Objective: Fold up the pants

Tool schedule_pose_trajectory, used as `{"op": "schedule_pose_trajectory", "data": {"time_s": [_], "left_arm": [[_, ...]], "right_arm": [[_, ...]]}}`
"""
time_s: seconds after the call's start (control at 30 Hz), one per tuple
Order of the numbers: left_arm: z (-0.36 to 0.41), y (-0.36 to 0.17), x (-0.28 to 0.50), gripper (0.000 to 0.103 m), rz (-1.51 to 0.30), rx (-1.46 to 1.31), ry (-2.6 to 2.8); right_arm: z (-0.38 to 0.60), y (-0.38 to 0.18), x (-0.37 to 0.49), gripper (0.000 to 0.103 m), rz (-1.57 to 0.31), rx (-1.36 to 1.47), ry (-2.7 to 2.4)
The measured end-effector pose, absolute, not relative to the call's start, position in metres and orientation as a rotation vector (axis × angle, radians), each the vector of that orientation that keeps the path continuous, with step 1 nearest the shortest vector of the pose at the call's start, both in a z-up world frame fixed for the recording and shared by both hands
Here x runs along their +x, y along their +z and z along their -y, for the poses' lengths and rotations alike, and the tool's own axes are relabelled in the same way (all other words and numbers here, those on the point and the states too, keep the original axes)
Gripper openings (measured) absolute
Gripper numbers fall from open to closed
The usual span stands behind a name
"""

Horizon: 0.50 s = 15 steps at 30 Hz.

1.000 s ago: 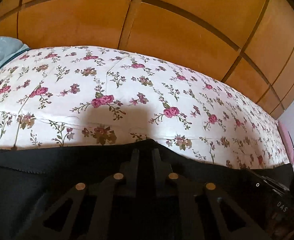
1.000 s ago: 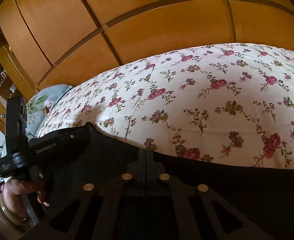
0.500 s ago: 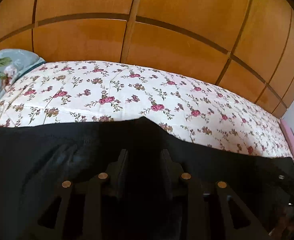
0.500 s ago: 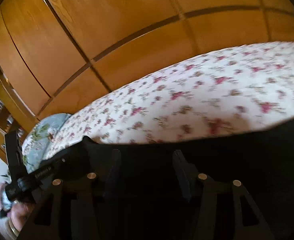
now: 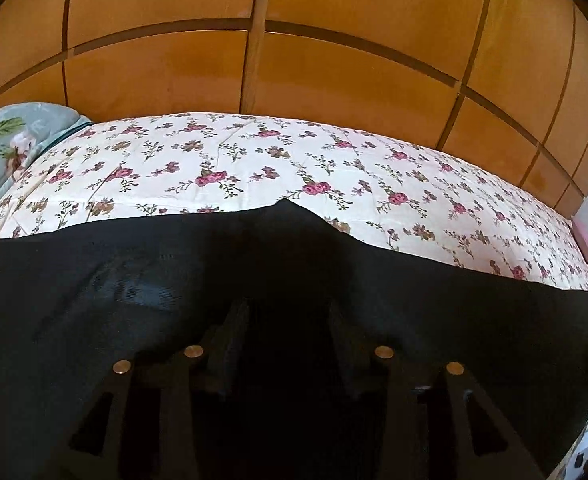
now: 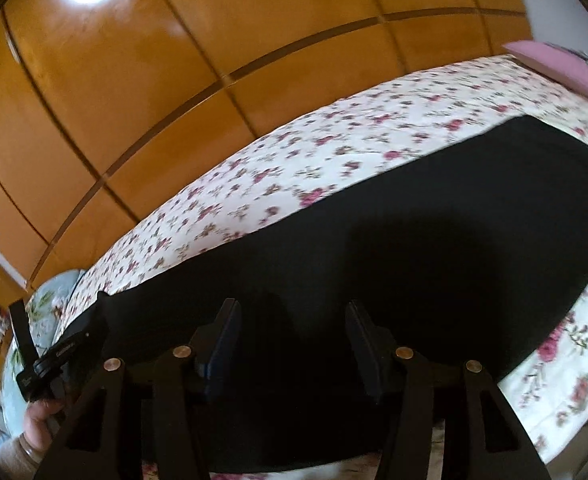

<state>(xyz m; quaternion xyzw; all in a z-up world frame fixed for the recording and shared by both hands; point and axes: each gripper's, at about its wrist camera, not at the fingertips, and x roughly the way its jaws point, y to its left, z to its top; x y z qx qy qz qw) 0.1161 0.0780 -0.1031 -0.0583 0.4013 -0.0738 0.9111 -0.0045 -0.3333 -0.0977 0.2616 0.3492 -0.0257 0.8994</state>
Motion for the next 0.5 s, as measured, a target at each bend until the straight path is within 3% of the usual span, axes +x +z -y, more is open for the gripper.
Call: {"op": "schedule_pose_trajectory", "data": {"time_s": [0.13, 0.37, 0.5], "left_arm": [[-0.077, -0.102, 0.115, 0.053, -0.831, -0.112, -0.175], [-0.079, -0.087, 0.083, 0.057, -0.796, -0.252, -0.302], [-0.062, -0.097, 0.078, 0.058, -0.822, -0.174, -0.326]], "right_arm": [[0.332, -0.101, -0.006, 0.055, -0.713, 0.513, -0.051], [0.347, -0.091, -0.029, 0.056, -0.609, 0.545, -0.121], [0.385, -0.089, -0.058, 0.059, -0.508, 0.641, -0.285]]}}
